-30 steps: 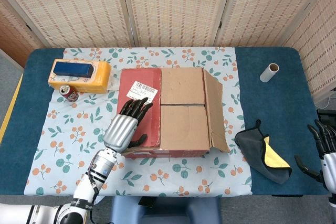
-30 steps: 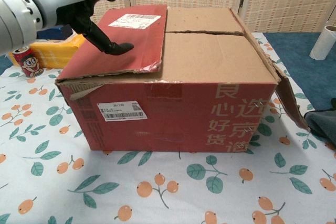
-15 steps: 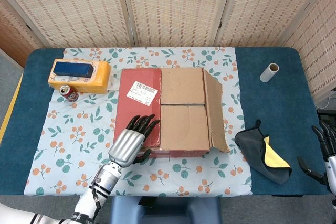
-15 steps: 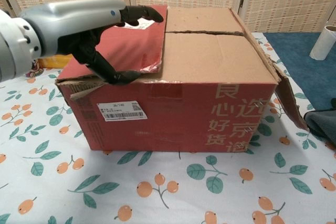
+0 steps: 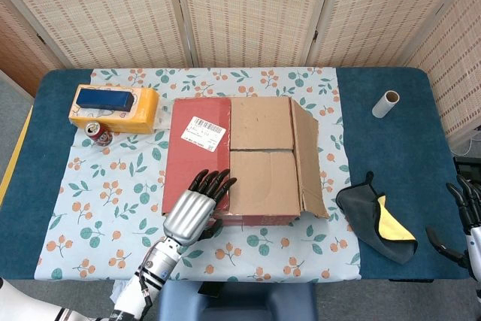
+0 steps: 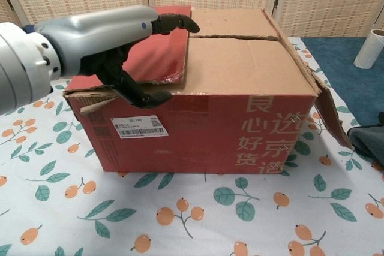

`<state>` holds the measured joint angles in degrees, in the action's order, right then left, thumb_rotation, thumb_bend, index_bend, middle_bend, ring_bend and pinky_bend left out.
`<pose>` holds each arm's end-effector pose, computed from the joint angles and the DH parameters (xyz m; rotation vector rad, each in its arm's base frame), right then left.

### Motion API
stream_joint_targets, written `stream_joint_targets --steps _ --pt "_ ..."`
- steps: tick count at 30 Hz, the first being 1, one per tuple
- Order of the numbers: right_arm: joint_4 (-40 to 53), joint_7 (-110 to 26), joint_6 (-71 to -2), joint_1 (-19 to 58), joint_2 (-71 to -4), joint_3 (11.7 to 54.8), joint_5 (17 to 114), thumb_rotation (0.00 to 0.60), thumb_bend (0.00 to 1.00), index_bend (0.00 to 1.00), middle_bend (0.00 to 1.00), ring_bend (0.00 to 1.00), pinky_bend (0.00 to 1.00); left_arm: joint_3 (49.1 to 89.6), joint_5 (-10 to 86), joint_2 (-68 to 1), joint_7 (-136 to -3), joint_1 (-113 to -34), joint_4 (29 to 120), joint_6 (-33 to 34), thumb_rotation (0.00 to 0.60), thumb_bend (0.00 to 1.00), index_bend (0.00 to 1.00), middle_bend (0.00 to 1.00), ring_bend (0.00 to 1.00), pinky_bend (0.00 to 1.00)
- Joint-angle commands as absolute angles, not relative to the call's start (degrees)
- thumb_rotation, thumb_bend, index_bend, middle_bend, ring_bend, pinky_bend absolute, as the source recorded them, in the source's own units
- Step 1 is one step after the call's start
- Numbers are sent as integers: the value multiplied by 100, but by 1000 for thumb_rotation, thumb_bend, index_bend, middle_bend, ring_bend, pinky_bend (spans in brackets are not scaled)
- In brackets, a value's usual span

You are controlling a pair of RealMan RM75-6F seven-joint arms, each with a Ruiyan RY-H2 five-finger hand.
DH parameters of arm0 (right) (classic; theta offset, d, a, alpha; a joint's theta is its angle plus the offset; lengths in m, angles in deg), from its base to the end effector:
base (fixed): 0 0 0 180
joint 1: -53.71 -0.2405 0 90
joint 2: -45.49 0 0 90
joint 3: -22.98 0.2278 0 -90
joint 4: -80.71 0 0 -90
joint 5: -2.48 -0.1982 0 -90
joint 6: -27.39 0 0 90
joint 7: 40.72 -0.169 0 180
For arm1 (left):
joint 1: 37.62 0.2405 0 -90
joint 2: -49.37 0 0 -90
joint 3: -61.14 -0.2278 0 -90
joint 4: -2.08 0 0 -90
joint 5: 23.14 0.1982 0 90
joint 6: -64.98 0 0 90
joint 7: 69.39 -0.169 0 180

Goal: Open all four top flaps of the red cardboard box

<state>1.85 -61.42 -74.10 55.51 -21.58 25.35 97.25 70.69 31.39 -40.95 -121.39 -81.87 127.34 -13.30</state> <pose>-0.2931 -0.1626 0.1917 1.2815 -0.8401 1.2194 -0.0012 0.2435 0.0200 -1.8922 -0.9333 -1.0941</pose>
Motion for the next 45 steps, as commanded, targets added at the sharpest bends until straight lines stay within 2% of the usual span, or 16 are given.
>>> stream_joint_targets --steps 1,33,45 --pt "184 -6128 -7410 5553 -2158 2537 9728 600 365 0 0 0 0 7071 3218 -4083 -12129 -8195 12657 -1361 600 437 0 0 0 0" --pt "187 -6154 -7403 5571 -2154 2561 9735 600 365 0 0 0 0 7076 3368 -3901 -11384 -8170 12108 -1009 600 438 0 0 0 0" --pt "191 -6163 -7418 5580 -2152 2568 9738 600 365 0 0 0 0 7062 3613 -3909 -11294 -8127 11924 -1084 600 438 0 0 0 0"
